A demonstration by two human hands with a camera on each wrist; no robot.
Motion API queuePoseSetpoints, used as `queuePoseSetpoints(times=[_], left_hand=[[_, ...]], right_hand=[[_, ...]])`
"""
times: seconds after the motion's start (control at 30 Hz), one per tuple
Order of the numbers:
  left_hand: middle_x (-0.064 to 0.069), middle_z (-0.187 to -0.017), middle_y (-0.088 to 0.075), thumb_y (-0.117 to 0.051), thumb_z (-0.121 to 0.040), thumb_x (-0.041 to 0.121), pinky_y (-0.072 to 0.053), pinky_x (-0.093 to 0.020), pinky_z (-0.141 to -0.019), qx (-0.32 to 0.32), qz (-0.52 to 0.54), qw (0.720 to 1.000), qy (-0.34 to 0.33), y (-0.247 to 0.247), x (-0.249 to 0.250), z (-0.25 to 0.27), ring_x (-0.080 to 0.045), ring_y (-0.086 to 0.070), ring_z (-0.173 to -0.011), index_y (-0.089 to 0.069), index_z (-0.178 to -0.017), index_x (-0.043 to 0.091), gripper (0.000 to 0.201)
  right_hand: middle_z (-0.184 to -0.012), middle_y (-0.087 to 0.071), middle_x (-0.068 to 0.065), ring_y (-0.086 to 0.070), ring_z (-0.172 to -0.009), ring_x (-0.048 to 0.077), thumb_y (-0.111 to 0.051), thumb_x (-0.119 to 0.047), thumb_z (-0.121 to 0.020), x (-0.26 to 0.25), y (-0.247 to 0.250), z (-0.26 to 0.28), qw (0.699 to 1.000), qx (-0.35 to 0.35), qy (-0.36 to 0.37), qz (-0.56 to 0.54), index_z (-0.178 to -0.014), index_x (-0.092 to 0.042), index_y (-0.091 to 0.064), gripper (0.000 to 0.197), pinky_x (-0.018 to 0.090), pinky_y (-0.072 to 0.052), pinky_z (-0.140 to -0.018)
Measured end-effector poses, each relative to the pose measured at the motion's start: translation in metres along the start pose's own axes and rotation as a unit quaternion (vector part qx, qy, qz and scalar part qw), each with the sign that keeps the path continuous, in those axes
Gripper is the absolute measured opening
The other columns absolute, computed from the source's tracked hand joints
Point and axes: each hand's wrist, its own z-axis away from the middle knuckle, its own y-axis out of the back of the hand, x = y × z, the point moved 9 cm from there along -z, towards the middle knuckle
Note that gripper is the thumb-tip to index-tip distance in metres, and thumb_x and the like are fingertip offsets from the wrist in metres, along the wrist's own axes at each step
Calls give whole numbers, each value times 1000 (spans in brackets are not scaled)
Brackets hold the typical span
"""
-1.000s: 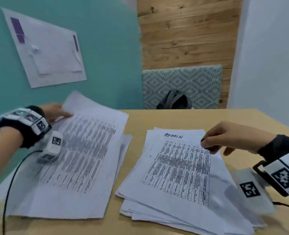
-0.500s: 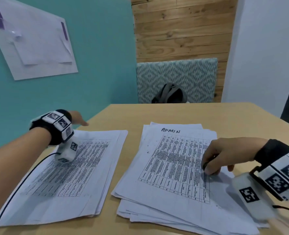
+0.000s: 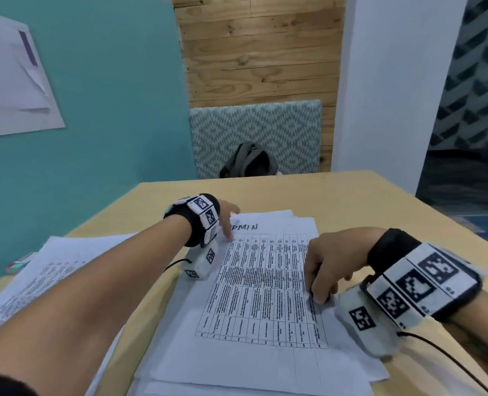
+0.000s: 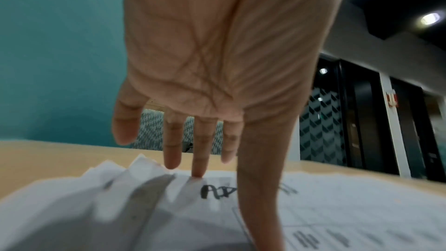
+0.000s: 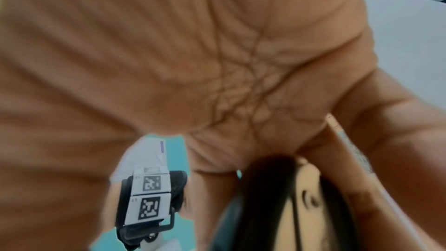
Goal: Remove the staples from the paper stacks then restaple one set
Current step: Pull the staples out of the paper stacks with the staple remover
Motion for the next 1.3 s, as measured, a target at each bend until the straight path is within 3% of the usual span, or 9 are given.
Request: queuePoseSetpoints(times=[0.17,0.3,0.5,0.73,0.83,1.03,1.13,1.23,1.3], left_hand=[[-5,-144,-38,-76,-75,32,-37,-38,-105,-1,-36,999,-8,-2,-3,-16,-27,-38,-130,-36,-138,16,76],[-8,-132,-49,-73,-77,36,-39,-30,-93,85,-5,996,-32,10,-3,-21,-26,-47,-120,-48,-126,9,61],[-5,-81,-61,-71,-80,24,-37,-21,-57,227,90,965,-91,38,-6,-15,-16,-52,-79,-68,-86,6,19],[-8,-97,-71,-67,-85,23,-51,-31,-83,270,152,944,-117,48,-15,3,-21,-63,-88,-73,-98,8,21],[-9,-96,-72,-66,-86,21,-47,-26,-82,301,204,919,-153,56,-19,18,-16,-60,-85,-73,-97,6,20],[8,-69,-69,-70,-82,18,-46,-25,-81,378,350,834,-197,85,-41,50,-6,-60,-74,-74,-86,8,11],[22,-62,-68,-71,-80,15,-49,-20,-83,381,417,796,-219,97,-48,62,1,-63,-72,-72,-77,18,4],[19,-62,-68,-70,-80,11,-50,-12,-77,401,444,763,-243,107,-44,81,4,-63,-69,-72,-85,6,8],[18,-68,-68,-71,-78,13,-51,-18,-81,425,450,746,-245,113,-45,92,-3,-63,-73,-71,-92,5,16]], right_hand=[[-66,-65,-7,-61,-67,9,-72,-25,-71,9,4,-4,1000,9,-9,-6,-81,-14,-74,15,23,-43,-59],[-68,-68,-6,-62,-67,9,-73,-25,-69,12,5,-6,1000,15,-13,-21,-78,-15,-75,14,24,-44,-59],[-65,-65,-10,-60,-66,5,-73,-27,-71,12,5,-6,999,23,-10,-19,-80,-15,-75,15,19,-42,-56],[-72,-67,-11,-60,-67,1,-71,-27,-77,13,7,-4,999,13,-3,-46,-94,-15,-74,21,13,-42,-54],[-70,-67,-13,-61,-68,3,-67,-23,-81,18,27,4,994,60,9,-88,-95,-14,-72,18,14,-43,-55],[-80,-69,-1,-63,-69,10,-62,-22,-86,53,79,26,923,241,23,-299,-83,-12,-69,13,17,-43,-53],[-87,-70,5,-64,-66,10,-59,-20,-88,49,82,19,877,262,47,-400,-89,-9,-68,14,15,-41,-48],[-87,-69,5,-66,-63,7,-57,-17,-88,36,89,13,842,273,83,-458,-94,-8,-66,14,14,-40,-45],[-85,-68,4,-67,-63,8,-57,-18,-88,31,95,10,826,275,90,-484,-93,-11,-65,12,14,-39,-44]])
